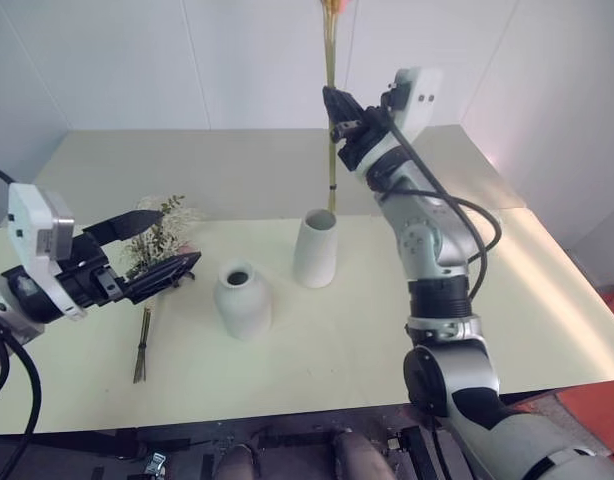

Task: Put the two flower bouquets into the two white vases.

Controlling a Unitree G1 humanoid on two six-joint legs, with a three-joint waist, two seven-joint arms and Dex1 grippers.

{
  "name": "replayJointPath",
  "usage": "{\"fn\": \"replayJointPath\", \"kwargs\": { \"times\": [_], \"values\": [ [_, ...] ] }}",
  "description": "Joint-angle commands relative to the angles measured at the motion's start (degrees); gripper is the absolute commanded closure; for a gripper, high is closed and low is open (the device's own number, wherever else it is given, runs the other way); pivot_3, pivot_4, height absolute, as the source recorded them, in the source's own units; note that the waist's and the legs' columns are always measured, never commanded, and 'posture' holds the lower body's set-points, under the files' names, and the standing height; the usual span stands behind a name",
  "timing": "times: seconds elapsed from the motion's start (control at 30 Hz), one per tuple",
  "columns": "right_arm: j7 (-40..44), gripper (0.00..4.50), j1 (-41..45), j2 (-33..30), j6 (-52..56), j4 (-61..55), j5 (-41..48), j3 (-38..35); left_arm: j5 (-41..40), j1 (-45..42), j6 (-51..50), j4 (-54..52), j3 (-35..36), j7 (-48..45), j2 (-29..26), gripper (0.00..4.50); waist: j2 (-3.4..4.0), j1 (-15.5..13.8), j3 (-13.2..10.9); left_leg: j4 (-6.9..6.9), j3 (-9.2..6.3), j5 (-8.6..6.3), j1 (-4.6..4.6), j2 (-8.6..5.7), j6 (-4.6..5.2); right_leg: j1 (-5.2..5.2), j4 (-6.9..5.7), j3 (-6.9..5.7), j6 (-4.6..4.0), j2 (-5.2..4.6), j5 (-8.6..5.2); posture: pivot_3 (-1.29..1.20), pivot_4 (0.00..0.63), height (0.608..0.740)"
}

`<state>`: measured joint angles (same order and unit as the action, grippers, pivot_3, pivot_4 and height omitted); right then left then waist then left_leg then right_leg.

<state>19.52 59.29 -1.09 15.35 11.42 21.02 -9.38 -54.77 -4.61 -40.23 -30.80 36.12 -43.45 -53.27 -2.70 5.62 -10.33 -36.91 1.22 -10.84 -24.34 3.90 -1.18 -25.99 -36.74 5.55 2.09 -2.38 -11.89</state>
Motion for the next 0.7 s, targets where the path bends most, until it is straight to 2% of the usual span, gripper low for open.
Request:
{"fn": "replayJointPath", "kwargs": {
  "times": [0.03, 0.27, 0.7],
  "values": [
    [-0.93, 4.48, 0.42, 0.47, -4.11, -3.38, 0.1, 0.2, -1.28, -0.61, -0.19, -0.98, 0.63, 0.12, -0.86, 0.0, 0.0, -0.01, 0.0, 0.0, 0.0, 0.0, 0.0, 0.0, 0.0, 0.0, -0.01, 0.0, 0.0, 0.0, 0.0, 0.0, 0.15, 0.74],
    [-1.46, 4.48, -0.67, 1.92, -5.72, -2.15, -0.33, 1.77, -1.91, -0.17, -0.46, -1.2, 1.2, 0.43, -1.05, 0.0, 0.0, 0.04, 0.0, 0.0, 0.0, 0.0, 0.01, 0.0, 0.0, -0.01, -0.02, 0.0, -0.02, 0.0, -0.02, 0.0, 0.15, 0.74],
    [0.47, 4.48, -10.26, 4.18, -15.48, -0.1, -3.16, 5.51, -2.27, -0.54, -0.95, -1.44, 1.45, 0.43, -1.96, 0.0, -0.01, -0.01, 0.0, 0.0, -0.01, 0.0, 0.01, 0.0, 0.0, -0.01, -0.03, 0.0, 0.0, 0.0, -0.04, 0.0, 0.15, 0.74]
  ]
}}
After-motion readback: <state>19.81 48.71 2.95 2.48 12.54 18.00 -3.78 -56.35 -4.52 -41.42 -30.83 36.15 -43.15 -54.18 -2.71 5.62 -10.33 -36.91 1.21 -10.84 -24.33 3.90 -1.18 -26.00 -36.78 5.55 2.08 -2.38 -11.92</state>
